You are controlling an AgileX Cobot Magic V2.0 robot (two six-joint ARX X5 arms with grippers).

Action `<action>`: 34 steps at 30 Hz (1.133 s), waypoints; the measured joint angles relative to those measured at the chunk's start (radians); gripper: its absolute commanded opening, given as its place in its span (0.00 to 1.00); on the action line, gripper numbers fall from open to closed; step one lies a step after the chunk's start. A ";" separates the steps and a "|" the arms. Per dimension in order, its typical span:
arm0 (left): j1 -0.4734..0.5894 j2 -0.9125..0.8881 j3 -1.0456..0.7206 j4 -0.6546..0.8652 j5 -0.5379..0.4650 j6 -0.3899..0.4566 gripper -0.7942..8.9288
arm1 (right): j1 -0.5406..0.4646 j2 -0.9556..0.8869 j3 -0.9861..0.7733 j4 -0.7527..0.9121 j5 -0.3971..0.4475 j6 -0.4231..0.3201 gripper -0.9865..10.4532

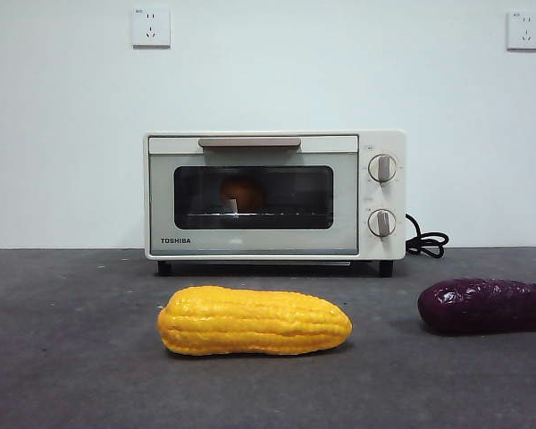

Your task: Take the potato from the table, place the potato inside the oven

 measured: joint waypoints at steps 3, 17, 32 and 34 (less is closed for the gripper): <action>0.000 -0.042 -0.024 -0.026 -0.005 -0.037 0.08 | 0.000 0.000 0.000 0.000 0.000 0.000 0.09; 0.000 -0.106 -0.024 -0.089 -0.026 -0.062 0.08 | 0.000 0.000 0.000 0.000 0.000 0.000 0.09; 0.000 -0.091 -0.024 -0.088 -0.022 -0.062 0.08 | 0.000 0.000 0.000 0.000 0.000 0.000 0.09; 0.000 -0.090 -0.024 -0.088 -0.022 -0.062 0.08 | 0.000 0.000 0.000 0.000 0.000 0.000 0.09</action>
